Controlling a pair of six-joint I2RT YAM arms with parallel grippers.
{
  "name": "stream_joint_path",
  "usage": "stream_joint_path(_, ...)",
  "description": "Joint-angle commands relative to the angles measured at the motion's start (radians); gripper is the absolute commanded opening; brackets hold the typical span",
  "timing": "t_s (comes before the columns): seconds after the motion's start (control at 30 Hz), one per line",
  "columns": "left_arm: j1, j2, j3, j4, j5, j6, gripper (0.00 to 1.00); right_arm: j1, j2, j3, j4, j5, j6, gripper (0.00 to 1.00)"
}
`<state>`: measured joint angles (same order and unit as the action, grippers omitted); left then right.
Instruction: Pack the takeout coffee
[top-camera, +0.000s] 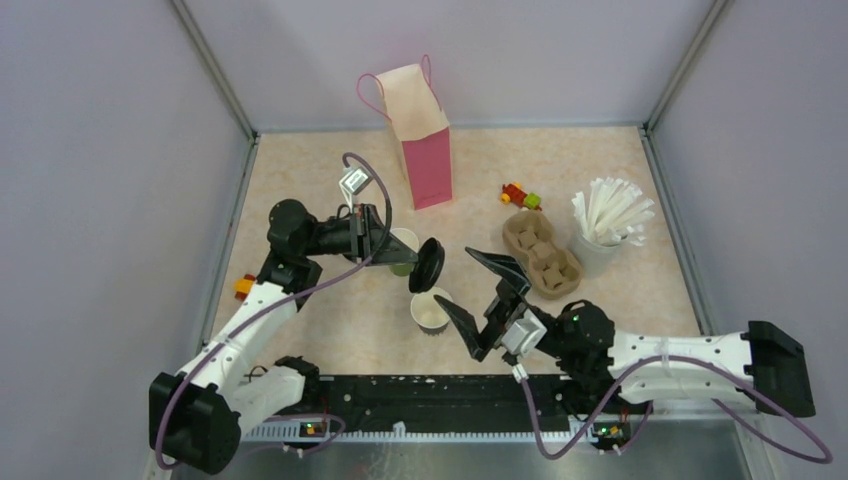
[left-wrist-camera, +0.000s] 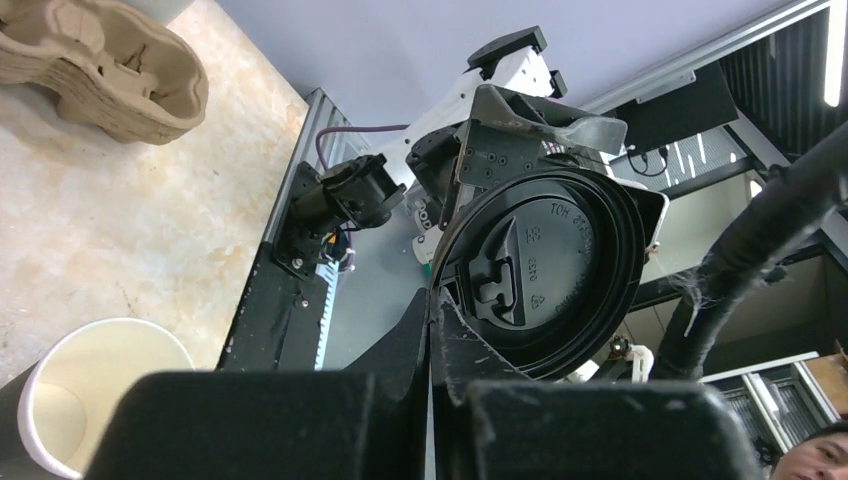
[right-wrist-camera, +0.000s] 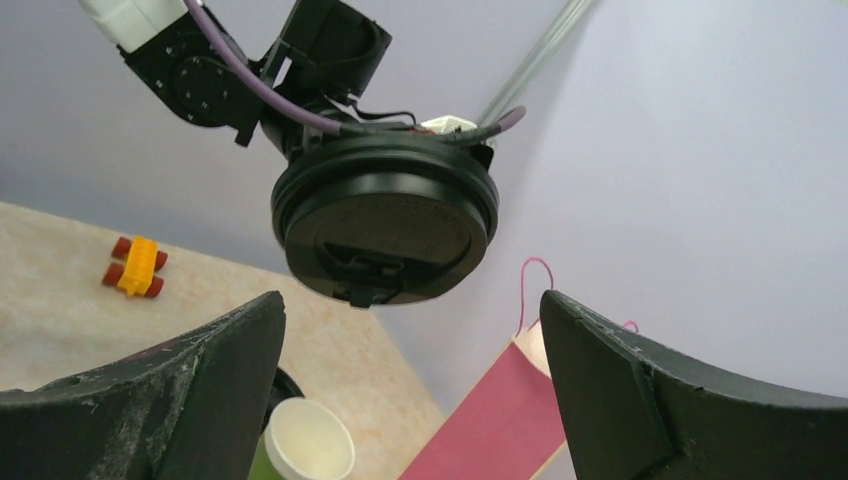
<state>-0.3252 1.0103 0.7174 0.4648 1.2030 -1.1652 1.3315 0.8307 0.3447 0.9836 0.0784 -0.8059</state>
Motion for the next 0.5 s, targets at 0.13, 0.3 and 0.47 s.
stream_joint_path(0.13,-0.002,-0.035,-0.016,0.084,0.018,-0.036,0.00,0.007,0.122,0.142,0.070,-0.073,-0.093,0.96)
stream_joint_path(0.3,-0.004,-0.041,-0.015,0.100,0.007,-0.057,0.00,0.008,0.174,0.172,0.063,-0.106,-0.111,0.95)
stream_joint_path(0.47,-0.005,-0.040,-0.014,0.103,0.003,-0.061,0.00,0.006,0.214,0.181,0.104,-0.100,-0.116,0.94)
